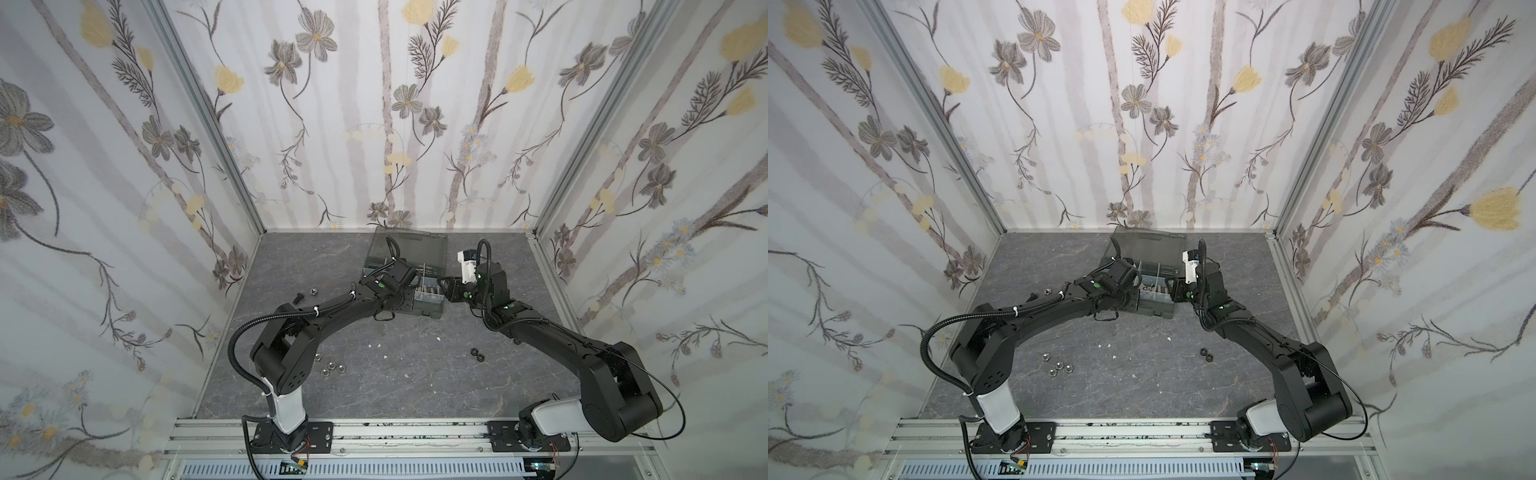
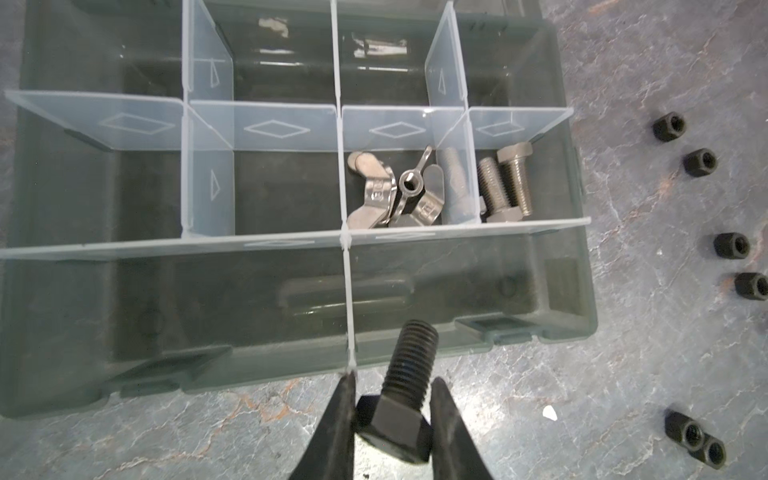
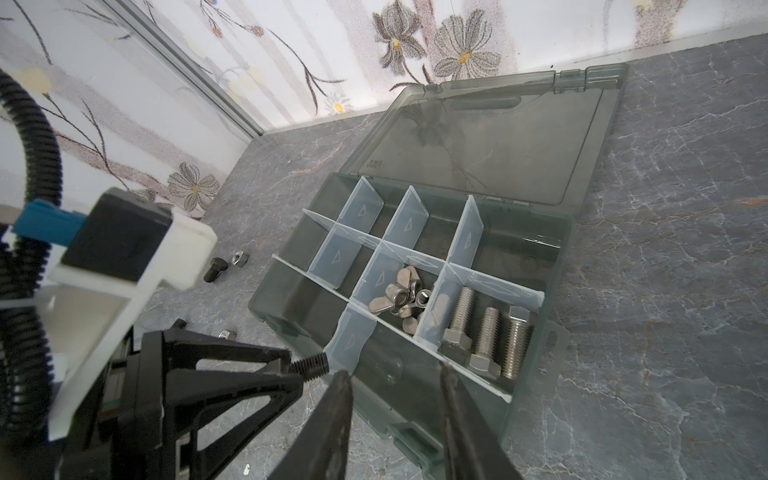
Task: Sort the screws and nuts into containers
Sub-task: 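Lift the black bolt over the box and release it into a compartment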
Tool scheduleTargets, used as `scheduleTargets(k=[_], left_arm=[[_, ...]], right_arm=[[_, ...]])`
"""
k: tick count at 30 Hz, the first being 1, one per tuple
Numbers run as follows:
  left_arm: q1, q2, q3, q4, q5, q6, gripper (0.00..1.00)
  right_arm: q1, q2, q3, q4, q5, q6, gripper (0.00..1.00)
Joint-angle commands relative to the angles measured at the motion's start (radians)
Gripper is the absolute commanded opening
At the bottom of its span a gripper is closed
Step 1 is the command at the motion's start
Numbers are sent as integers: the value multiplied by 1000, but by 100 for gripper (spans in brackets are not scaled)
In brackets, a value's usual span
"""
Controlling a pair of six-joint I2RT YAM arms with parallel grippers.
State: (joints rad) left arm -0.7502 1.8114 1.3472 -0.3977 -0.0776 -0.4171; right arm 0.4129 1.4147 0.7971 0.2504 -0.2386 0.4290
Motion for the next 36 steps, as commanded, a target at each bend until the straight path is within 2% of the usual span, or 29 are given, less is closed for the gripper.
scheduleTargets(k=[1, 14, 26, 32, 36], left_arm=[[8, 20, 47, -1, -17, 15, 19], [115, 86, 114, 8, 20, 10, 19], [168, 182, 191, 10, 40, 31, 19], [183, 235, 225, 5, 58, 38, 23], [186, 246, 234, 10, 64, 43, 33]], right_arm=[[0, -5, -2, 41, -13, 11, 37], [1, 2, -1, 41, -11, 12, 37], [0, 13, 1, 40, -8, 11, 37], [1, 18, 4, 36, -8, 10, 37], [1, 20, 5, 34, -8, 8, 37]])
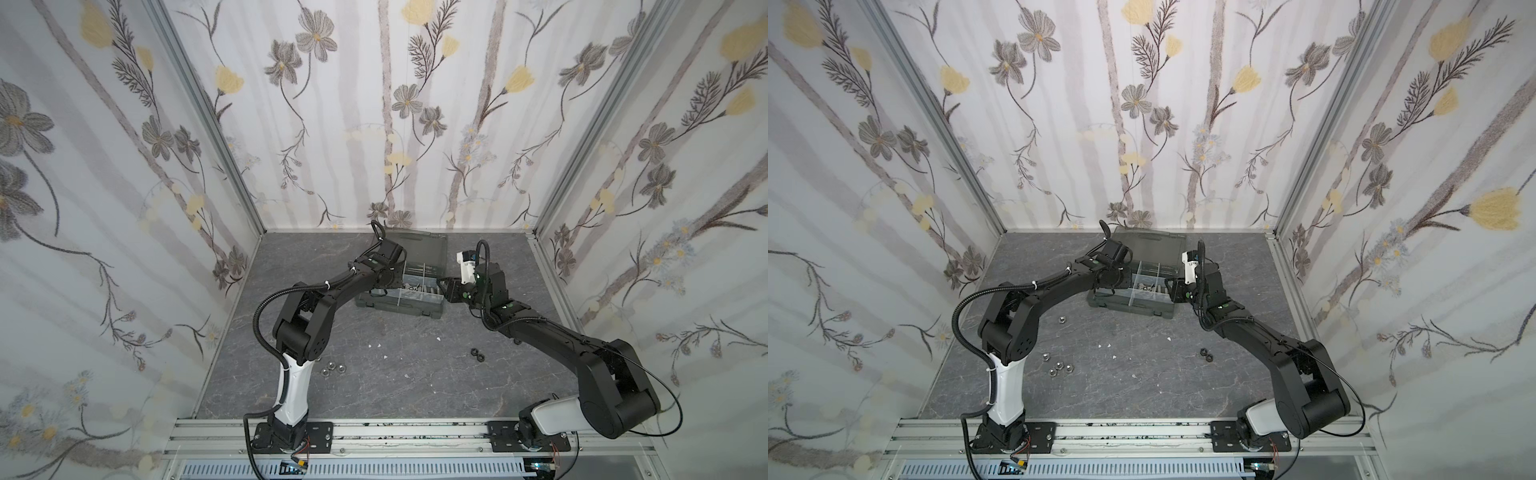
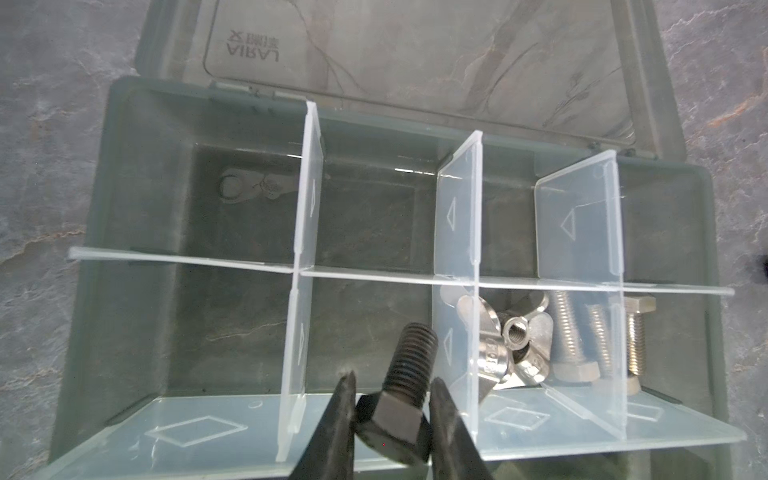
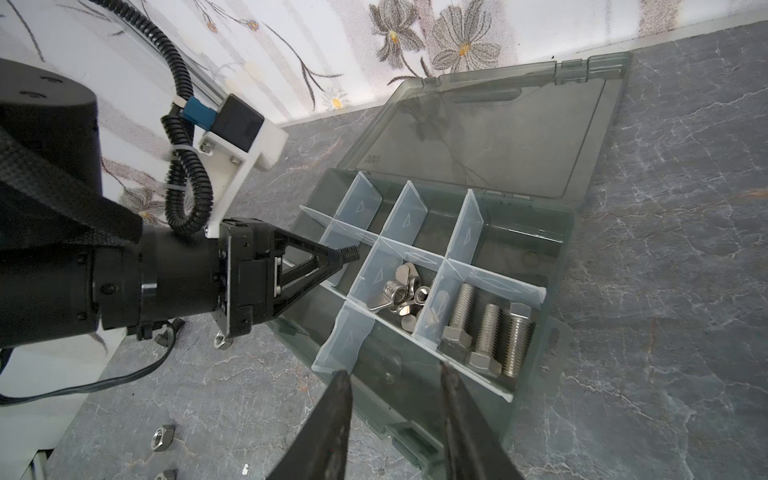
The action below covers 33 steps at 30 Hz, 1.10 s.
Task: Sort the screws and nuts into containers
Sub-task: 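Lift the black bolt over the box and release it into a compartment, then move the left gripper to another black bolt while the right gripper moves toward silver nuts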
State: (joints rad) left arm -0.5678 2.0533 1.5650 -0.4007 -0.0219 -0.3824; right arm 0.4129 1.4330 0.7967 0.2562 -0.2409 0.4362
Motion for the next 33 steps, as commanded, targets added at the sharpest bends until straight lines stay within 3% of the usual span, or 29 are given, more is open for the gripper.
scheduleTargets(k=[1, 5, 9, 22, 33], left_arm=[[3, 2, 17, 13, 8, 8, 37], [5, -23, 15, 14, 4, 14, 56], [7, -79, -10, 17, -12, 19, 64], [70, -420, -258, 26, -103, -23, 71], [330, -575, -444, 7, -56, -46, 72]], right_arm=[[0, 1, 6, 26, -6, 0, 37], [1, 0, 10, 17, -11, -1, 37], [14, -2, 26, -5, -18, -4, 37], [189, 58, 127, -35, -3, 15, 38], [399, 242, 193, 81, -31, 88, 38]])
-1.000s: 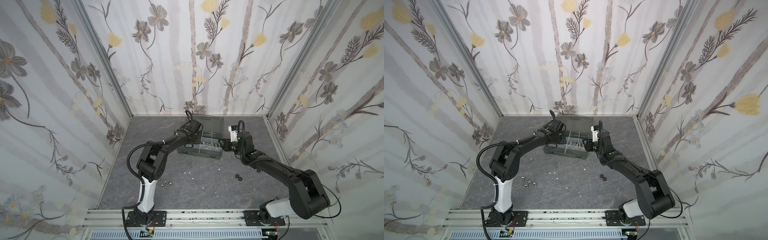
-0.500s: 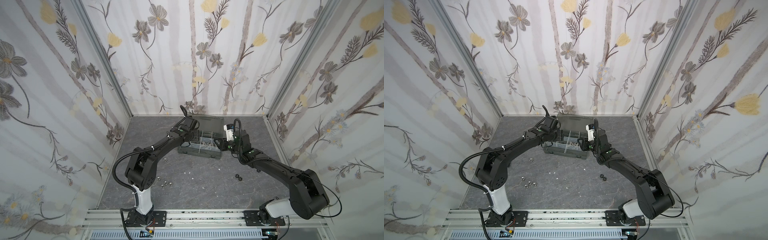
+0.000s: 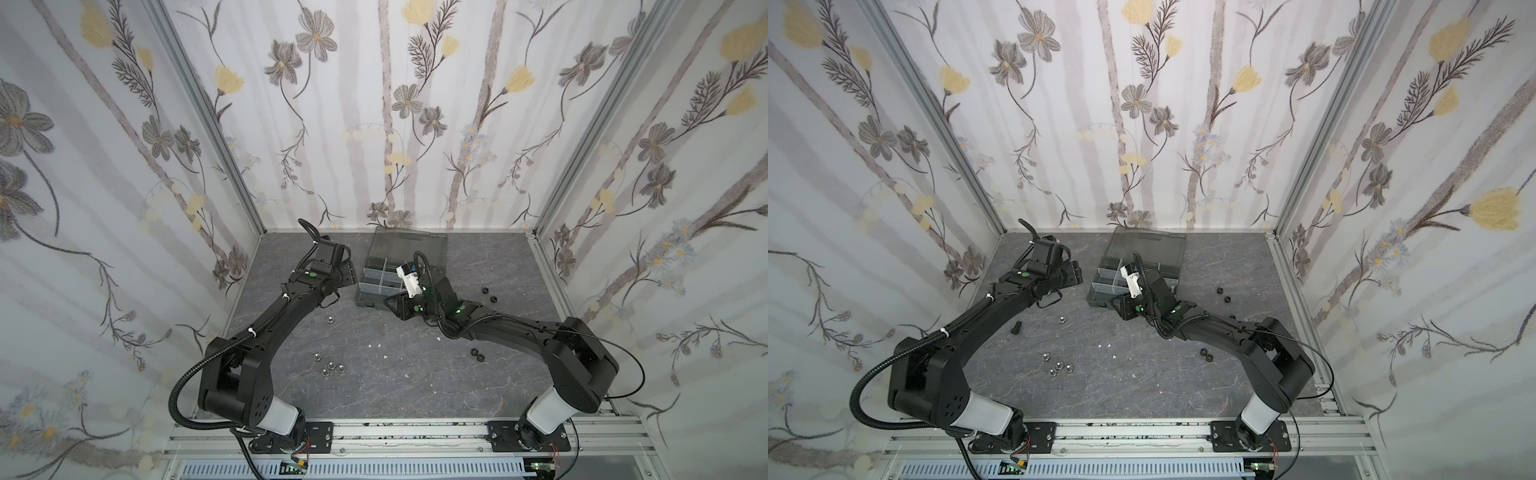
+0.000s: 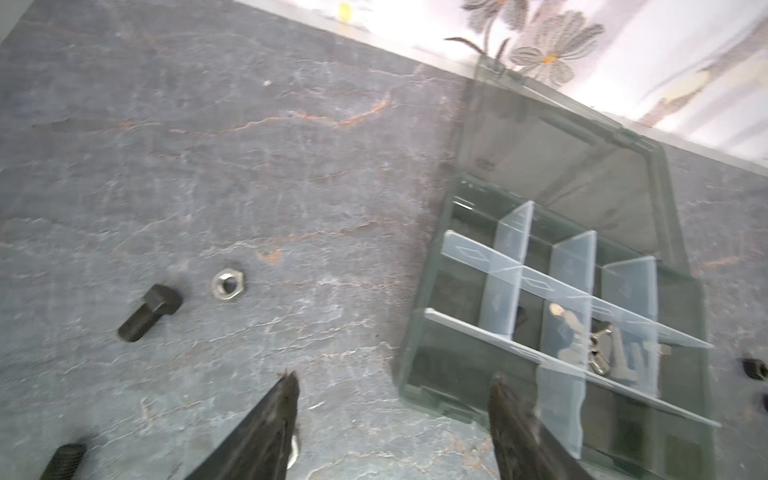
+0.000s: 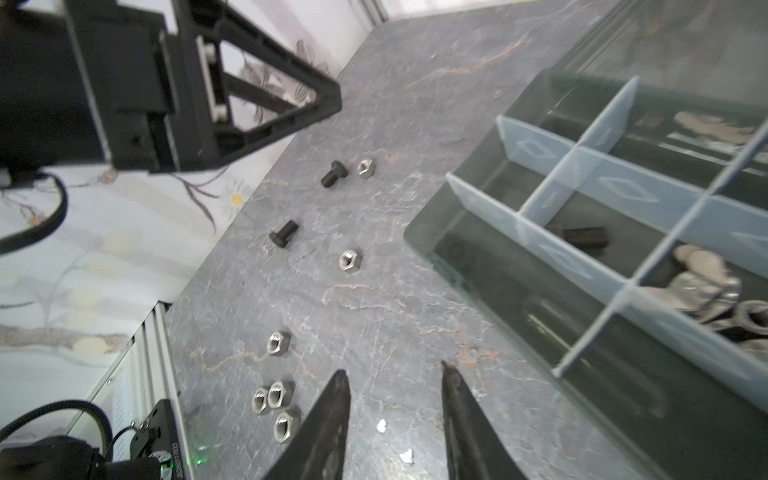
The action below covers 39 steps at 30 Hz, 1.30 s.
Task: Sort the screws and nuts into containers
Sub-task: 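Move the left gripper to another black bolt while the right gripper moves toward silver nuts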
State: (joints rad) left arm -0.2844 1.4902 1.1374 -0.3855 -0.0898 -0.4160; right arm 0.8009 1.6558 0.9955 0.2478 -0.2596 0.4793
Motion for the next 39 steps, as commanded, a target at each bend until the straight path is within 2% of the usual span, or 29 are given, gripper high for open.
scheduleTargets(k=[1, 7, 11, 13, 20, 28, 34, 39], left_arm=[[73, -13, -20, -5, 10, -6, 72], [211, 63, -36, 13, -3, 35, 67], [269, 125, -45, 32, -43, 69, 58], [294, 154, -49, 45, -31, 80, 57], [327, 258, -52, 119, -73, 208, 53], [356, 312, -32, 135, -90, 304, 50], [365, 312, -54, 173, -50, 347, 50], [366, 285, -100, 206, -23, 371, 56]], right_arm=[[12, 23, -20, 115, -26, 60, 38], [58, 17, -142, 278, -32, 107, 38], [72, 8, -187, 333, -35, 124, 38], [73, 0, -209, 351, -39, 141, 38], [77, -25, -296, 436, -74, 176, 38], [75, -29, -303, 461, -99, 193, 39], [72, -21, -302, 454, -104, 194, 39], [69, -14, -301, 455, -111, 197, 39]])
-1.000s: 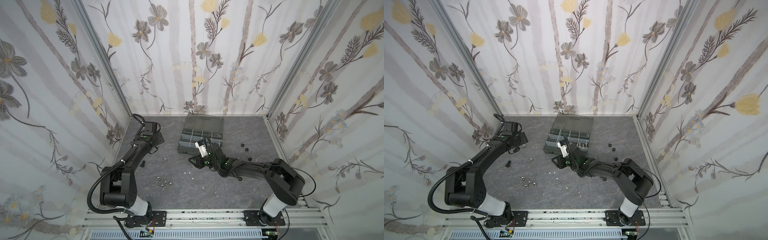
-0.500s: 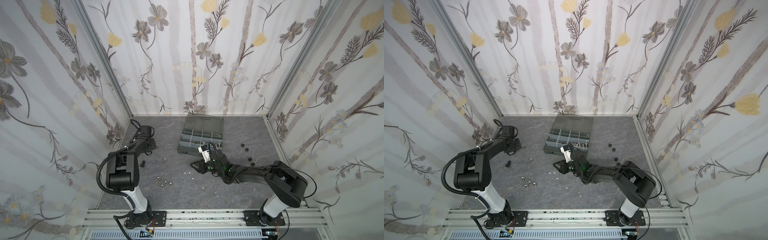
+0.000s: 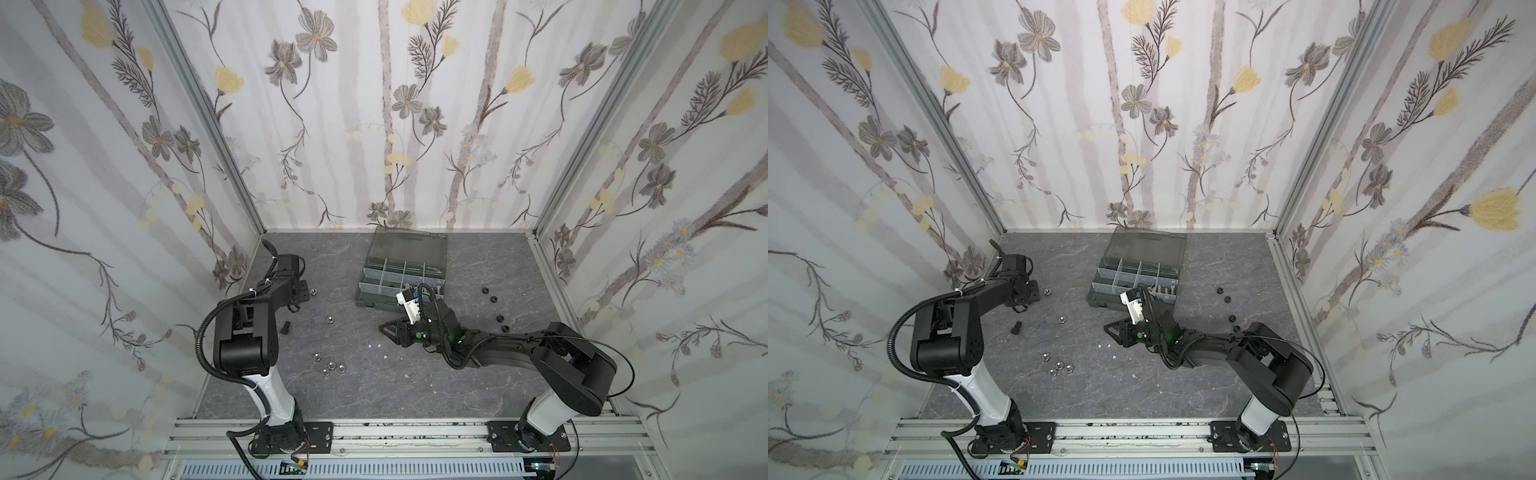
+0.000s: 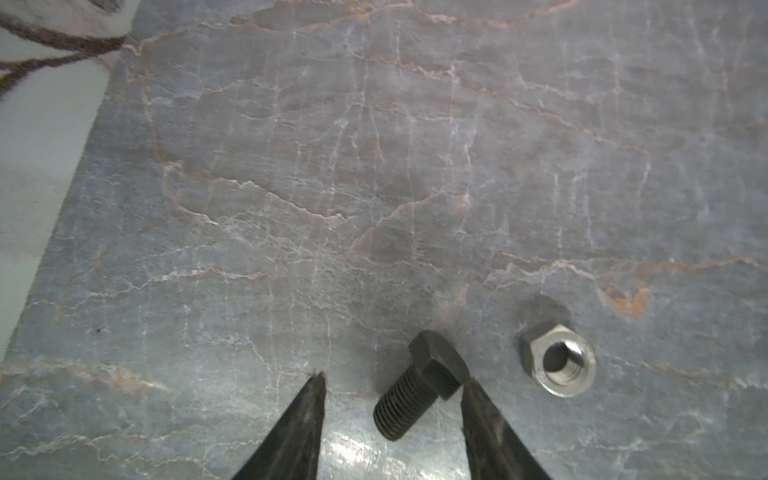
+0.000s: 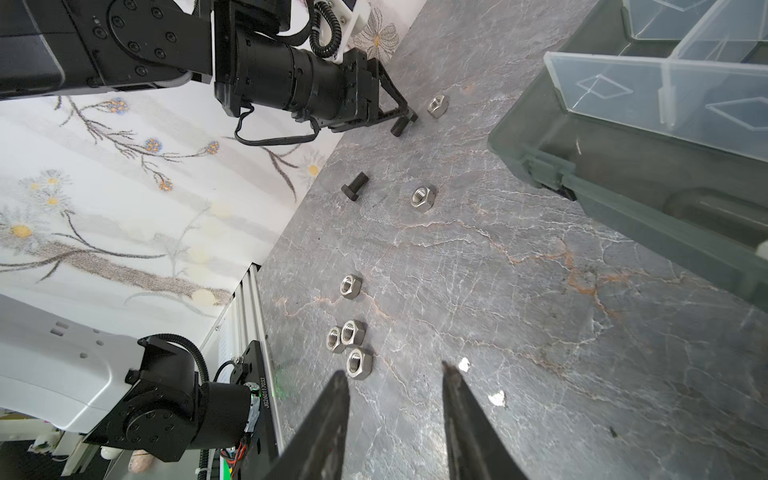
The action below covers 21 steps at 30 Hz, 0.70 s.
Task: Sort the screws and nuts into containers
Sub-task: 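Move the left gripper to another black bolt while the right gripper moves toward silver nuts, then close the left gripper on the black bolt beside a silver nut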
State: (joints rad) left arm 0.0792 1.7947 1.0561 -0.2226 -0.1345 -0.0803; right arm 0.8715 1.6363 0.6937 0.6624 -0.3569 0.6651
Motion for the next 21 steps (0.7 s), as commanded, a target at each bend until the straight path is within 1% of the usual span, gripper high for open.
scheduleTargets(k=[1, 4, 8, 14, 21], left_arm=[[3, -26, -28, 51, 27, 38, 57], [2, -33, -47, 63, 28, 40, 60], [3, -23, -44, 63, 35, 44, 60], [2, 2, -32, 61, 45, 42, 51], [2, 35, -21, 62, 35, 37, 44]], right_arm=[[-2, 6, 2, 40, -16, 10, 39], [-2, -4, 0, 36, -17, 12, 39], [-2, -19, -5, 28, -9, 6, 39], [-2, -33, -6, 17, -1, -1, 39], [-2, -30, -3, 14, 6, -5, 39]])
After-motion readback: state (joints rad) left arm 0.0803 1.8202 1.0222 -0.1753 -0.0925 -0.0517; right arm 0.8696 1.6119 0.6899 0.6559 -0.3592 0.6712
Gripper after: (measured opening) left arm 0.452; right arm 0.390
